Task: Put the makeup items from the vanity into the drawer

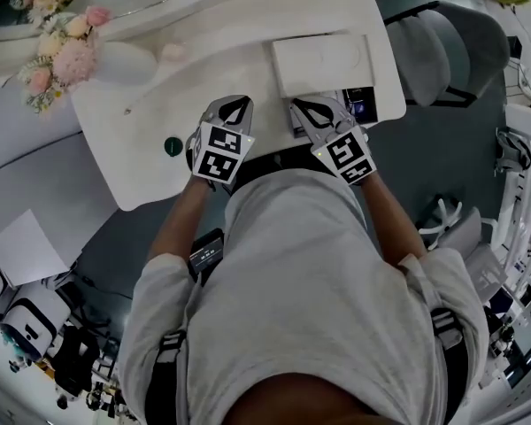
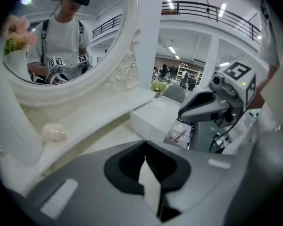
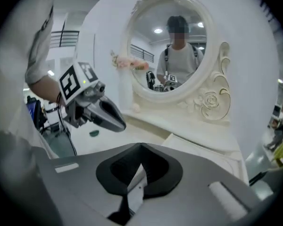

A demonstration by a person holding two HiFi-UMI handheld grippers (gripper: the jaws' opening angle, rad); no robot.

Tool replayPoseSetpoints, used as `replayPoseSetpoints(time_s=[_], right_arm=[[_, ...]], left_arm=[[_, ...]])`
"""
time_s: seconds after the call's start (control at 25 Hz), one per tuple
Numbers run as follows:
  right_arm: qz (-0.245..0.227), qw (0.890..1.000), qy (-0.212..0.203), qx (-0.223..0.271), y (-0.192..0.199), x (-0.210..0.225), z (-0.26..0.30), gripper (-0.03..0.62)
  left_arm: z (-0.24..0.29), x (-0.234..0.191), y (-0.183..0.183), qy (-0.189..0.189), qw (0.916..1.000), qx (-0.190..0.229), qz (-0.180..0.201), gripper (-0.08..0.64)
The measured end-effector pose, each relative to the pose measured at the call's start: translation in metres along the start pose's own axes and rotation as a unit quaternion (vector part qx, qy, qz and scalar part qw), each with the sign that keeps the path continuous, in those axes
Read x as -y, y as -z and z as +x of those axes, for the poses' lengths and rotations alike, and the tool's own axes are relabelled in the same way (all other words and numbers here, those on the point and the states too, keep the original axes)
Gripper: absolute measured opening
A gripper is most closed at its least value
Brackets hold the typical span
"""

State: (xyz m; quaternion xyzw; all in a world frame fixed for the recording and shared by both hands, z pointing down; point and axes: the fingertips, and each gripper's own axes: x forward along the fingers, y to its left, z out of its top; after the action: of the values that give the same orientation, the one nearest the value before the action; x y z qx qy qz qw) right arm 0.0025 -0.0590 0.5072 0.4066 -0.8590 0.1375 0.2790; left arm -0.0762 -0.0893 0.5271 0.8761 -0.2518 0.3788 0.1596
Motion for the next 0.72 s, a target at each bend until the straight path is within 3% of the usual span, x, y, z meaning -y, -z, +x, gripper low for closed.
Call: replayPoseSetpoints(time_s=[0.08,0.16,0.4,0.72], right_arm=[[0.046,0.999,-0.004,0.025,-0.018,-0.006,0.010,-0.002],[0.062,0.997,-0.010,0.036,-0.033,-0.013,0.021,-0.002],[-0.003,0.999,-0.028,0.038,-0.067,-0.042,0.060,-0.002],[-0.055,0.993,-0.106,0.018,-0.086,-0.101,0.105,-0.002]], left_arm=[[-0.006,-0.007,0.003,-0.007,0.9999,0.006,-0.007,0.003],[-0.012,-0.010,0.008,-0.010,0.9999,0.008,-0.011,0.003],[-0.040,-0.029,0.029,-0.047,0.9977,0.020,-0.044,0.003],[-0.094,-0.058,0.084,-0.114,0.9897,0.014,-0.085,0.002]])
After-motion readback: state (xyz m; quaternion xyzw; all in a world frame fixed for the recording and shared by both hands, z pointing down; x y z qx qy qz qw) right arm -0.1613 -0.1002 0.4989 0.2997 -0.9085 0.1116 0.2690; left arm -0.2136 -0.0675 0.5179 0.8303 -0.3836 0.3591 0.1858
